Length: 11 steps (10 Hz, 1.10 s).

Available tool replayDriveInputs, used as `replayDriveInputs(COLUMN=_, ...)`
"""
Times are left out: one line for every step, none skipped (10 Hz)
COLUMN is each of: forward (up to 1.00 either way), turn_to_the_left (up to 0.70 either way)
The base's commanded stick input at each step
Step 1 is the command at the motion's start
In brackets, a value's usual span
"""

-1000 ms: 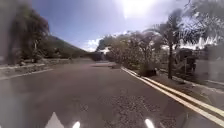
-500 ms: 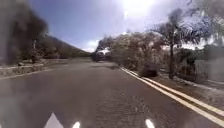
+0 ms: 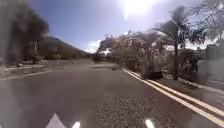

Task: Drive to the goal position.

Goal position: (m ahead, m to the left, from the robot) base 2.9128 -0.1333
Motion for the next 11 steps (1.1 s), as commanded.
replayDriveInputs(forward=0.50, turn_to_the_left=-0.25)
replayDriveInputs(forward=0.50, turn_to_the_left=-0.09)
replayDriveInputs(forward=0.50, turn_to_the_left=-0.08)
replayDriveInputs(forward=0.50, turn_to_the_left=-0.25)
replayDriveInputs(forward=0.50, turn_to_the_left=-0.43)
replayDriveInputs(forward=0.50, turn_to_the_left=-0.40)
replayDriveInputs(forward=0.50, turn_to_the_left=-0.24)
replayDriveInputs(forward=0.50, turn_to_the_left=-0.08)
replayDriveInputs(forward=0.50, turn_to_the_left=0.00)
replayDriveInputs(forward=0.50, turn_to_the_left=0.00)
replayDriveInputs(forward=0.50, turn_to_the_left=0.00)
